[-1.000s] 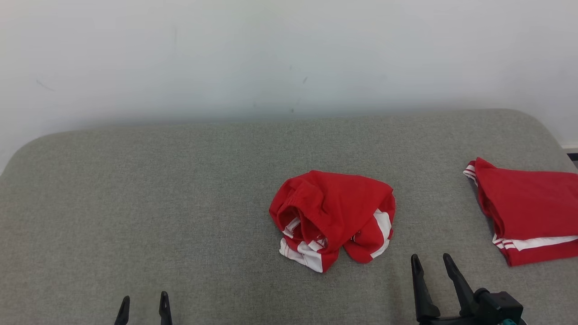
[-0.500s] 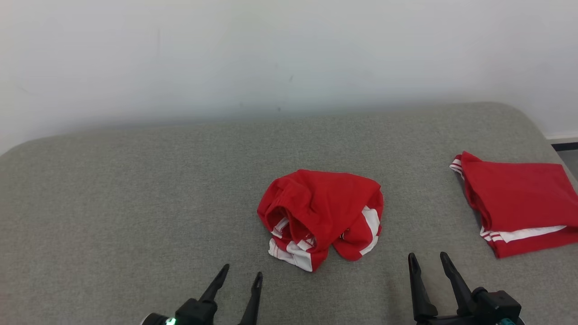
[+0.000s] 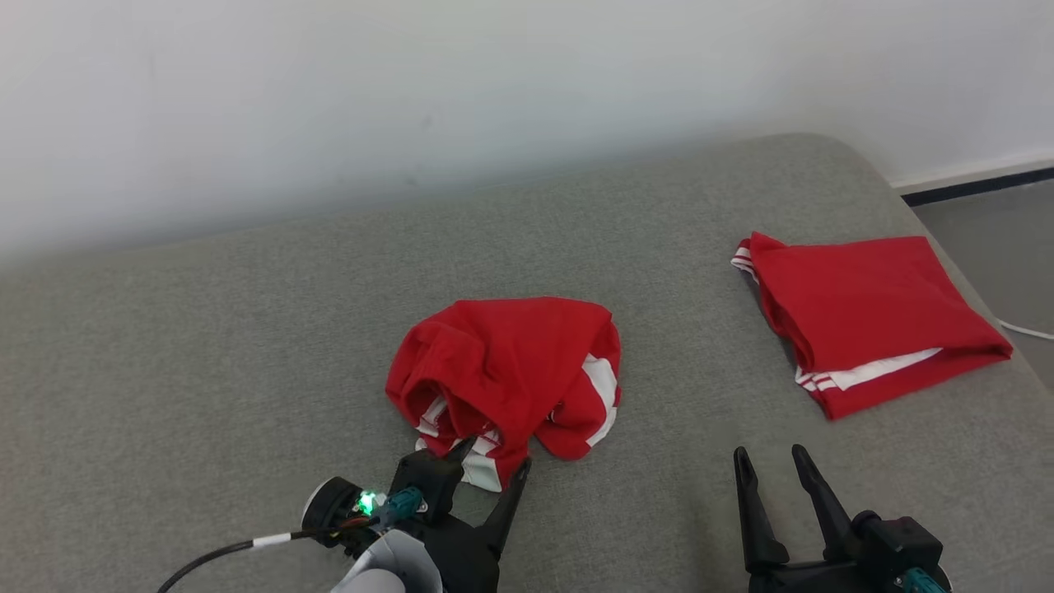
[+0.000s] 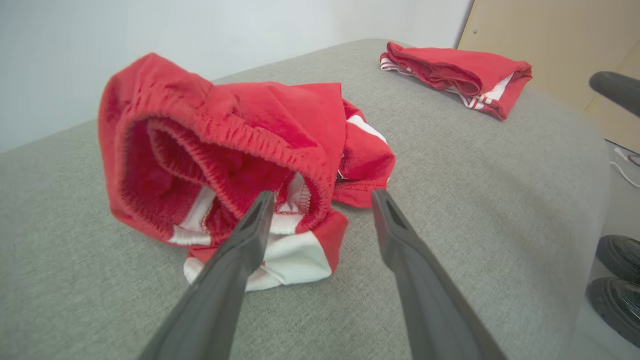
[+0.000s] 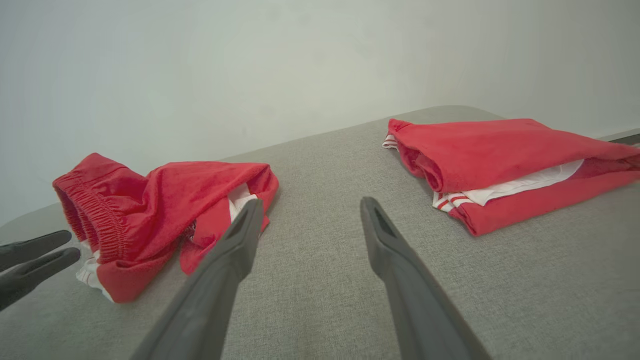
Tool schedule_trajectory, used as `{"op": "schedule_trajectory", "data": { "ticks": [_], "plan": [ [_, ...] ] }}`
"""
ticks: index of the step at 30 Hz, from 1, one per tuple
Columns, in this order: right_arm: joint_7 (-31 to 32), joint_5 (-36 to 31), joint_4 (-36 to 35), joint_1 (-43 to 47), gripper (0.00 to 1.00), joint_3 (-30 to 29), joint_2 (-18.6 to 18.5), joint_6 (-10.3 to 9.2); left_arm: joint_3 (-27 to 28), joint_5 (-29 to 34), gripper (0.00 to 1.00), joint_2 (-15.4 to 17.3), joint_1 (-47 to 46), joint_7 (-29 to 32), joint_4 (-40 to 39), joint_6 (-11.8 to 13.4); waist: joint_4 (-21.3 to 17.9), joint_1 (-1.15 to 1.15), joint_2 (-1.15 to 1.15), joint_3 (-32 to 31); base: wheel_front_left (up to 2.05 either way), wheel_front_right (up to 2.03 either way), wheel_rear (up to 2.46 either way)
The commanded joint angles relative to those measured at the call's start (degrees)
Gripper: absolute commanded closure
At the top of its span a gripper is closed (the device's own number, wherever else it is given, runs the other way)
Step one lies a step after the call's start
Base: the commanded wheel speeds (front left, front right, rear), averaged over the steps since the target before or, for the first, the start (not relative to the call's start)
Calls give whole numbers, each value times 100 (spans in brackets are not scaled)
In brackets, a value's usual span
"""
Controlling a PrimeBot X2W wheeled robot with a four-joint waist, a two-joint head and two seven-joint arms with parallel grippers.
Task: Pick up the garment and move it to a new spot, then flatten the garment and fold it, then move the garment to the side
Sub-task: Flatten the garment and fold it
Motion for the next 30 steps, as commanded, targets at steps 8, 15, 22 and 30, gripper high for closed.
{"op": "schedule_trajectory", "data": {
  "ticks": [8,15,22,30],
  "plan": [
    [-15,69,-31,-50,0,13,16,-14,-105,-606,0,-37,-580,235,726,-3,-421,-1,0,195,0,0,0],
    [-15,86,-24,-53,0,58,16,-14,-78,-815,100,-207,-908,238,1148,22,-371,-1,0,163,0,0,0],
    [-14,99,-11,-85,0,48,16,-14,-220,-1307,100,-360,-1644,-78,612,-14,-223,-1,0,150,0,0,0],
    [-15,135,34,-85,0,90,15,-14,-552,-2291,100,-380,-2479,-241,-553,-3,-172,-1,0,89,0,0,0]
  ]
}}
